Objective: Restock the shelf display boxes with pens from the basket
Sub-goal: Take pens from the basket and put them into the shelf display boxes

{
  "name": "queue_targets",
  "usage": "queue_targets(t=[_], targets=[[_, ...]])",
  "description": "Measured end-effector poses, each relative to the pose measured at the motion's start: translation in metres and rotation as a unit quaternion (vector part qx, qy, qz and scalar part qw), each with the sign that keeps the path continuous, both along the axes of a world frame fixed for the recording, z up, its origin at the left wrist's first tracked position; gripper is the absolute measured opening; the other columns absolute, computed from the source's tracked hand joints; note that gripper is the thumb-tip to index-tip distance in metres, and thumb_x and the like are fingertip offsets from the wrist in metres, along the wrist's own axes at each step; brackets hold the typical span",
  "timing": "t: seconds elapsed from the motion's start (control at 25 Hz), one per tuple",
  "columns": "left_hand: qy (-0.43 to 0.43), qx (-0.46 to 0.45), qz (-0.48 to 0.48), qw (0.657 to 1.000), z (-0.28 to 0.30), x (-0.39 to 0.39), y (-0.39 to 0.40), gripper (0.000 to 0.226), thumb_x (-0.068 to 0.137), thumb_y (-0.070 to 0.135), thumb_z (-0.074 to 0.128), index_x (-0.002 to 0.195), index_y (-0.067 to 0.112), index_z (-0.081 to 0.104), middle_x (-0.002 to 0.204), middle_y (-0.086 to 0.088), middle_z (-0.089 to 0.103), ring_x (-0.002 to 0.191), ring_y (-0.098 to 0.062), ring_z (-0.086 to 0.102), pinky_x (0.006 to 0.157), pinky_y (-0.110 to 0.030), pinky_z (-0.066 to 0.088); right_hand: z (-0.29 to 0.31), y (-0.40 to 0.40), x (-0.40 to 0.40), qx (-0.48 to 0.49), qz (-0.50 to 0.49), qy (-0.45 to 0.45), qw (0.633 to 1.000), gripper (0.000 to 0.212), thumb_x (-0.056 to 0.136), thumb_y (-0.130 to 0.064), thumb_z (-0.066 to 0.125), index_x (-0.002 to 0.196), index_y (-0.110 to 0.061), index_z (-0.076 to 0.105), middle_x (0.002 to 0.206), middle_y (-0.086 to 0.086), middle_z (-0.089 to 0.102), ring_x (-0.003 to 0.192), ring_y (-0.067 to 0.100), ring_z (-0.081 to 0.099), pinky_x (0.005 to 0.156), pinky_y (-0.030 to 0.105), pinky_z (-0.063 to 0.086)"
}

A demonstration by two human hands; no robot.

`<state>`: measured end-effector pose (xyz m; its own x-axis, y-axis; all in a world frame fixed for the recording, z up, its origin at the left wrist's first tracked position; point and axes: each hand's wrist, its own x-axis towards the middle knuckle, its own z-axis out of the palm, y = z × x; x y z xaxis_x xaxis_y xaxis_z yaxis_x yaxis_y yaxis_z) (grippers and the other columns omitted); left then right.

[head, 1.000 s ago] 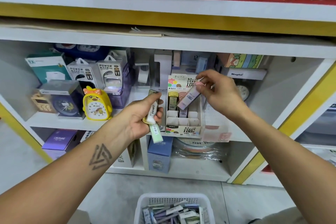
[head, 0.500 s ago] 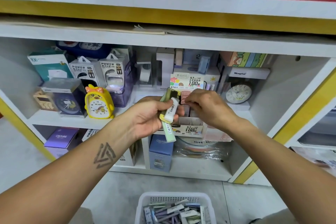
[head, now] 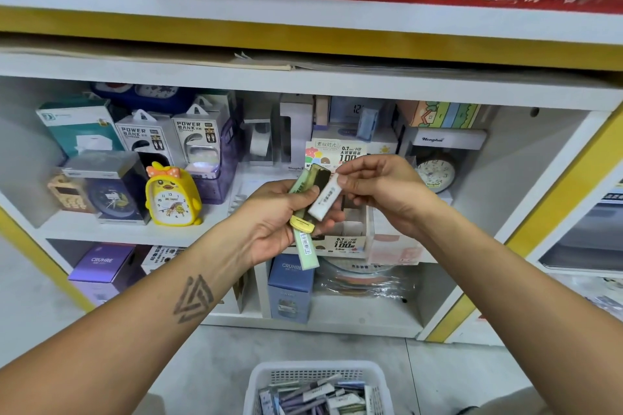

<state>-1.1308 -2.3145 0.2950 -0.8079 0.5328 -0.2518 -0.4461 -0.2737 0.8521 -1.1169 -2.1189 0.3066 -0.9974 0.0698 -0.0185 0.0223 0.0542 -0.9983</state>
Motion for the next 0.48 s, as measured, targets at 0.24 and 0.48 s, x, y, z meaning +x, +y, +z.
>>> queue_targets(t=[0.24,0.48], targets=[[-0.012,-0.027,0.005,1.000,0.0000,0.0003,-0.0048,0.029,0.094,0.001,0.057,0.122,-0.006,0.058,0.094,-0.028,0.070,0.066,-0.027,0.067,0.053,-0.028,0.054,0.0033,0.0060,0.0002,-0.028,0.010,0.007,1.000,0.021,0.087,0.007,0.068,0.108,0.005,0.069,0.096,0.026,0.071,0.071,0.021,0.069,0.065,0.025,0.060],[-0.011,-0.049,0.063,0.997,0.0033,-0.0061,-0.0097,0.028,0.094,-0.004,0.056,0.121,-0.008,0.054,0.091,-0.028,0.067,0.057,-0.024,0.062,0.047,-0.025,0.049,0.0055,0.0110,0.0008,0.000,0.077,0.052,0.996,0.016,0.083,0.010,0.070,0.097,0.004,0.068,0.099,0.026,0.071,0.088,0.036,0.072,0.082,0.036,0.061]])
